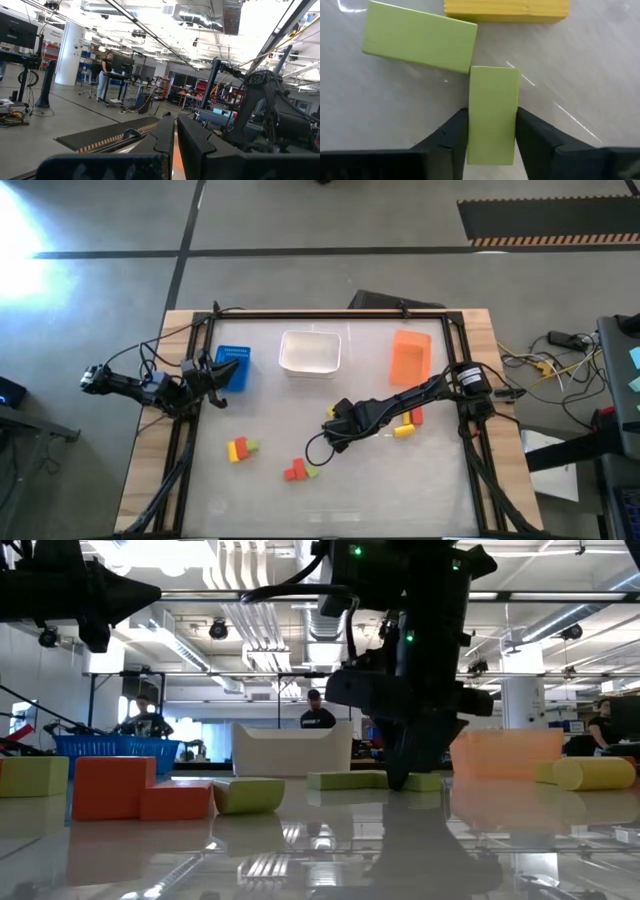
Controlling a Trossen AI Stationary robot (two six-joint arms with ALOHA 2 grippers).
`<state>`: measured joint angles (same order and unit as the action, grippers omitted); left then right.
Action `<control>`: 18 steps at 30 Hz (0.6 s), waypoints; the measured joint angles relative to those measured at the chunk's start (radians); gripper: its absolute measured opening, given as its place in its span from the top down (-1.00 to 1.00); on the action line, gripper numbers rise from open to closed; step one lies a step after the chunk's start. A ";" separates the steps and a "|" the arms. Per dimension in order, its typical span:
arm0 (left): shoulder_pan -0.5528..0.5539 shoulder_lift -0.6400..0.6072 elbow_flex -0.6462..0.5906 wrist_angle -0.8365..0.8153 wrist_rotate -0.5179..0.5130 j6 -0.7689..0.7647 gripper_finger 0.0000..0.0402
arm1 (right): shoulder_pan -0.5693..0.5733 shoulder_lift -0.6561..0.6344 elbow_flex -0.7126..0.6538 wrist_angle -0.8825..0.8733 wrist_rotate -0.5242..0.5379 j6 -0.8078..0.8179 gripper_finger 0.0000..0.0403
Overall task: Sort & place blocks by color
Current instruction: Put the top right green block into the orange bin
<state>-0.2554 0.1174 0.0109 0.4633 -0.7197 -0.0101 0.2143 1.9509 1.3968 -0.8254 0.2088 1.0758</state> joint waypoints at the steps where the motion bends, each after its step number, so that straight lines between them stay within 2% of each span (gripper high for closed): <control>1: 0.000 0.000 0.000 0.000 0.000 0.000 0.97 | -0.001 0.000 0.000 -0.001 -0.002 -0.001 0.42; 9: 0.000 0.000 0.000 0.000 0.000 0.000 0.97 | -0.012 -0.006 0.023 -0.034 -0.015 -0.013 0.42; 18: 0.000 0.000 0.000 -0.001 0.000 0.000 0.97 | -0.072 -0.129 0.091 -0.309 0.001 -0.018 0.42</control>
<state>-0.2555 0.1178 0.0109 0.4628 -0.7193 -0.0103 0.1427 1.8222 1.4879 -1.1341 0.2099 1.0574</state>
